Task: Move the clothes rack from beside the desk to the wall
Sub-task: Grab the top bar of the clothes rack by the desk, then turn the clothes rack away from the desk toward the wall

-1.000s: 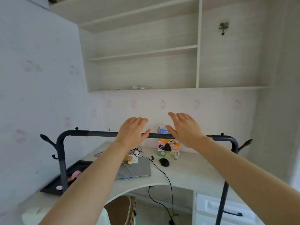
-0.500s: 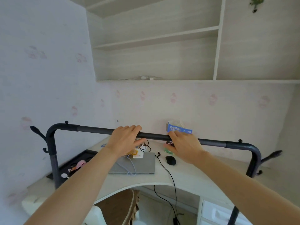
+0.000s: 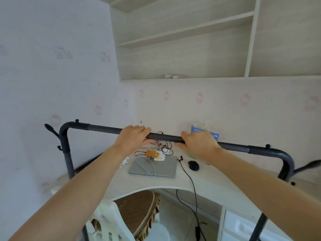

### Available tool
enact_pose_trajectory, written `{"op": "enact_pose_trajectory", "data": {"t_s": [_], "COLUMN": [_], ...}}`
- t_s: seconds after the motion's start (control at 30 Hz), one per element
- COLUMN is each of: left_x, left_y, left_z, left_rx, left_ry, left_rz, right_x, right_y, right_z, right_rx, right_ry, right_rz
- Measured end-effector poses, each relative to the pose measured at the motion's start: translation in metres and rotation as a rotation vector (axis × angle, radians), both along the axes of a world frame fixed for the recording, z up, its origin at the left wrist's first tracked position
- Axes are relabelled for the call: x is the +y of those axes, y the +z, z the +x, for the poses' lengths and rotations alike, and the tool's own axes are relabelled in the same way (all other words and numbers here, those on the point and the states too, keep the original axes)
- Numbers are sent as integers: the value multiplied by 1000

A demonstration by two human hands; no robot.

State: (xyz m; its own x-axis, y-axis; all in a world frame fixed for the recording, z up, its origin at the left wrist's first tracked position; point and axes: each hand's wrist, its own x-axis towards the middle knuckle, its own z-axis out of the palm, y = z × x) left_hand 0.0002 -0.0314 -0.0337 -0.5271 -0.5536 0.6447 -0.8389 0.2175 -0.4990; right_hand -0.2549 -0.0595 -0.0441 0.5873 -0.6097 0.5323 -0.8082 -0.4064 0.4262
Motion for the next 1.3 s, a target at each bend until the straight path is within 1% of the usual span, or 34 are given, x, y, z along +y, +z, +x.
{"op": "enact_pose_trajectory", "data": {"t_s": [0.23,0.43,0.6,0.83,1.03,1.3], "left_x": [29,70,110,167,230,324], "left_y": [34,38,45,48,47,43], "left_z": [-2,0,10,41,86,161], "left_rx": [-18,-95,-89,-140,-168,-174], "left_ry": [36,165,265,464,608,759], "left_rz": [-130,-158,-169,-173,-217,-151], "right_x": [16,30,43,62,95,161], "right_y": [41,43,49,52,55,54], "right_z": [-7,-4,15,63,128,228], "right_rx": [-59,-52,-52,-62,-43,-41], "right_ry": [120,216,314,460,625,781], "right_rz": [-20,-33,-63,-107,-114,-93]}}
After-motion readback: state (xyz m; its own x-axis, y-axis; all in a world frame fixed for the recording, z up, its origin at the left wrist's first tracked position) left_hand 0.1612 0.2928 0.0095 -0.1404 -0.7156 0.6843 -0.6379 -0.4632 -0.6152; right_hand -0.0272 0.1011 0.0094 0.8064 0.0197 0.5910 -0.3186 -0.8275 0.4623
